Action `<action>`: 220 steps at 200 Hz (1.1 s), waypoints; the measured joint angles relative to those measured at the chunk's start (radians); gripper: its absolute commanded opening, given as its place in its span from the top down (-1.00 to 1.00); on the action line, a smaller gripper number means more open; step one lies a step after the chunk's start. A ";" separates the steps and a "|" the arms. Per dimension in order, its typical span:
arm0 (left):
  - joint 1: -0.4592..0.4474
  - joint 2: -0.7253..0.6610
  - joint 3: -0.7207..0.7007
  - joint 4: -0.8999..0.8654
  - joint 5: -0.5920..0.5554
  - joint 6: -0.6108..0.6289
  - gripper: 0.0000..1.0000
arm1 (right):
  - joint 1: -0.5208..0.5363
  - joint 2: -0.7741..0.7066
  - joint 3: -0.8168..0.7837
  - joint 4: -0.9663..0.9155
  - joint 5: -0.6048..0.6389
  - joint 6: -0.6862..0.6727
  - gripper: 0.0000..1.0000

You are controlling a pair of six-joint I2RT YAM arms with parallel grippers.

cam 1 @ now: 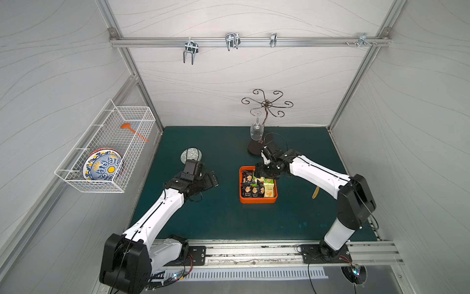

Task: Take the cookies out of the storage box
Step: Pick up the cookie from the storage box.

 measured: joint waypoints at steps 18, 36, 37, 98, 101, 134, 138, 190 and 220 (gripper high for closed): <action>0.000 0.031 0.008 -0.036 0.057 0.005 -0.98 | 0.026 0.063 0.045 -0.003 0.034 0.002 -0.29; 0.000 0.070 0.020 -0.050 0.117 0.008 -0.98 | 0.050 0.116 0.093 -0.006 0.055 0.000 -0.25; 0.000 0.072 0.020 -0.050 0.121 0.008 -0.98 | 0.050 0.118 0.095 -0.006 0.057 0.000 -0.24; 0.071 0.171 0.032 -0.040 0.286 0.000 -0.95 | 0.091 0.274 0.270 -0.050 0.124 -0.020 -0.17; 0.078 0.171 0.032 -0.041 0.290 0.000 -0.95 | 0.093 0.280 0.276 -0.053 0.129 -0.021 -0.17; 0.142 0.173 0.049 -0.053 0.324 0.009 -0.94 | 0.109 0.333 0.336 -0.101 0.172 -0.024 -0.16; 0.144 0.173 0.055 -0.053 0.326 0.012 -0.94 | 0.110 0.337 0.340 -0.105 0.177 -0.024 -0.16; 0.145 0.174 0.096 -0.058 0.335 0.027 -0.94 | 0.114 0.383 0.383 -0.161 0.219 -0.026 -0.15; 0.146 0.179 0.098 -0.059 0.335 0.028 -0.94 | 0.120 0.402 0.396 -0.176 0.222 -0.025 -0.15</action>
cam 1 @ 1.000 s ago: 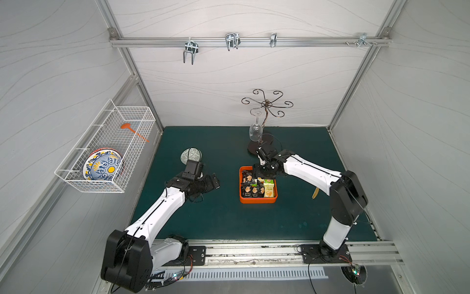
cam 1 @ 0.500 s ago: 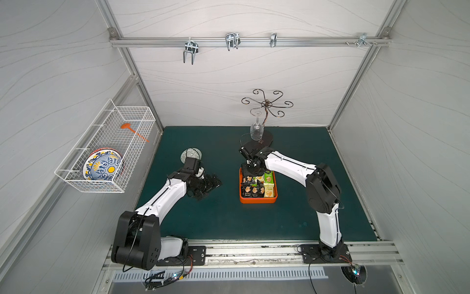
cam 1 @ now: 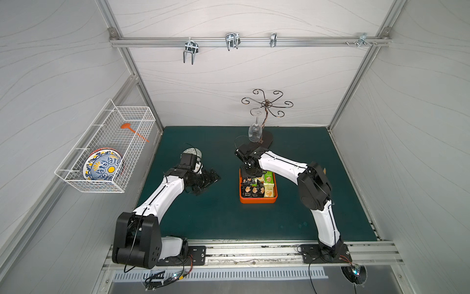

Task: Take the cookies out of the storage box
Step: Pick up the cookie from the storage box.

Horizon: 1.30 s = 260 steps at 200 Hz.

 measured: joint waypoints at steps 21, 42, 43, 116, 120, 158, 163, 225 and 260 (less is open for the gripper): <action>0.000 0.000 0.000 0.000 0.000 0.000 -0.94 | 0.001 0.016 0.014 -0.006 0.000 0.000 -0.14; 0.000 0.000 0.000 -0.002 -0.001 0.000 -0.94 | 0.001 0.040 0.035 -0.010 0.000 0.001 -0.11; 0.000 0.000 0.000 -0.002 -0.001 0.000 -0.94 | 0.001 0.040 0.036 -0.011 0.000 0.001 -0.11; 0.010 -0.003 0.000 -0.011 -0.008 0.005 -0.94 | 0.001 0.069 0.042 -0.023 0.000 0.011 0.02; 0.011 -0.003 0.000 -0.011 -0.008 0.005 -0.94 | 0.001 0.069 0.042 -0.024 0.000 0.011 0.02; 0.011 -0.003 0.000 -0.019 -0.008 0.007 -0.94 | 0.001 0.069 0.042 -0.025 0.004 0.011 0.13; 0.011 -0.003 0.000 -0.019 -0.008 0.007 -0.94 | 0.001 0.069 0.042 -0.025 0.005 0.011 0.13; 0.011 -0.003 0.000 -0.036 -0.010 0.007 -0.93 | 0.001 0.041 0.038 -0.044 0.007 0.010 0.13; 0.011 0.003 0.014 -0.048 -0.013 0.007 -0.91 | -0.010 -0.106 -0.022 -0.052 0.001 0.008 0.13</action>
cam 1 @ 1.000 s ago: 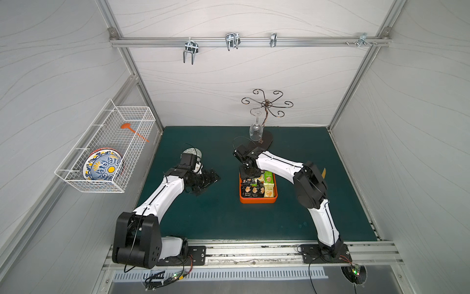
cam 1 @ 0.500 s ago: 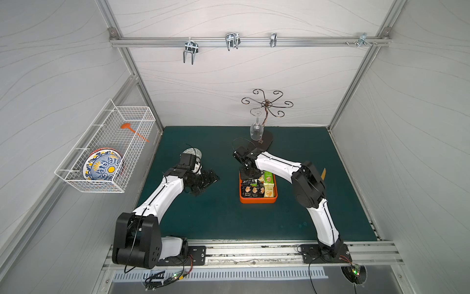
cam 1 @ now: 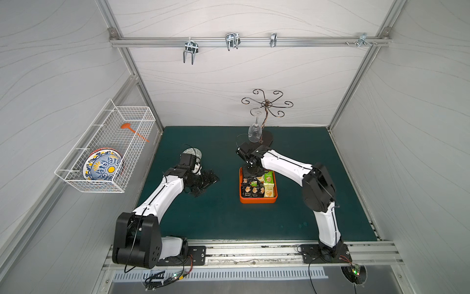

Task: Take the cookies out of the storage box
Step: Pick up the cookie from the storage box, then place the cookie at the center of the board.

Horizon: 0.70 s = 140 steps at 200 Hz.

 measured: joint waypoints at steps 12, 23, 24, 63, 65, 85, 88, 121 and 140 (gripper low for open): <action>0.000 0.009 0.014 -0.005 0.000 0.000 -0.92 | -0.008 -0.060 -0.025 0.002 -0.004 -0.001 0.13; 0.000 0.017 0.023 -0.005 -0.002 0.000 -0.92 | -0.022 -0.110 -0.047 0.002 -0.007 -0.003 0.12; 0.000 0.017 0.024 -0.005 -0.002 0.000 -0.92 | -0.024 -0.115 -0.050 0.002 -0.008 -0.003 0.12; 0.000 0.027 0.035 -0.015 -0.003 0.000 -0.92 | -0.137 -0.228 -0.127 0.005 -0.019 -0.035 0.13; 0.000 0.028 0.035 -0.015 -0.003 0.000 -0.92 | -0.142 -0.230 -0.129 0.005 -0.019 -0.036 0.13; 0.000 0.029 0.035 -0.020 -0.004 0.000 -0.92 | -0.222 -0.248 -0.170 0.011 -0.021 -0.072 0.12; 0.000 0.029 0.035 -0.021 -0.004 0.000 -0.92 | -0.231 -0.248 -0.175 0.012 -0.021 -0.075 0.12; 0.000 0.029 0.035 -0.028 -0.005 0.000 -0.91 | -0.351 -0.247 -0.229 0.034 -0.032 -0.143 0.12; 0.000 0.029 0.035 -0.039 -0.008 -0.001 -0.91 | -0.401 -0.235 -0.241 0.057 -0.029 -0.178 0.12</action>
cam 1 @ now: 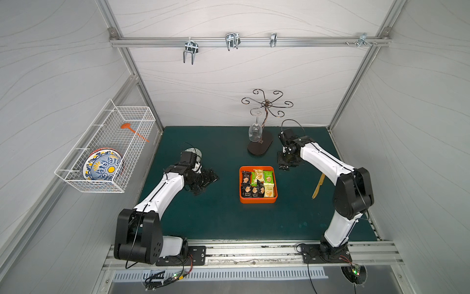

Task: Take the cookies out of the storage box
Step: Place the cookie at the center of the board.

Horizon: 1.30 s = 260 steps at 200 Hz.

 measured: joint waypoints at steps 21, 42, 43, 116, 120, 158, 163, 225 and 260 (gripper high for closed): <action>0.000 0.000 0.000 -0.014 -0.006 -0.002 -0.91 | -0.033 0.039 -0.003 0.032 0.004 -0.026 0.12; 0.000 -0.001 0.000 -0.027 -0.011 -0.003 -0.90 | -0.049 0.095 -0.004 0.056 -0.002 -0.036 0.12; 0.000 -0.001 0.000 -0.028 -0.011 -0.003 -0.90 | -0.050 0.097 -0.004 0.057 -0.002 -0.036 0.12; -0.015 -0.056 0.000 -0.098 -0.076 -0.003 -0.90 | -0.056 0.222 -0.004 0.104 -0.032 -0.040 0.11; -0.016 -0.060 0.000 -0.102 -0.079 -0.002 -0.90 | -0.056 0.227 -0.004 0.106 -0.034 -0.040 0.11; -0.029 -0.098 0.000 -0.138 -0.115 -0.003 -0.89 | -0.059 0.256 -0.007 0.120 -0.042 -0.040 0.07; -0.032 -0.101 0.000 -0.142 -0.121 -0.003 -0.89 | -0.060 0.257 -0.007 0.121 -0.042 -0.040 0.06; -0.150 -0.089 0.098 -0.230 -0.215 -0.006 -0.90 | -0.065 0.251 -0.007 0.115 -0.058 -0.040 -0.19; -0.245 -0.016 0.258 -0.235 -0.266 -0.012 -0.88 | -0.066 0.132 -0.023 0.079 -0.061 -0.031 -0.27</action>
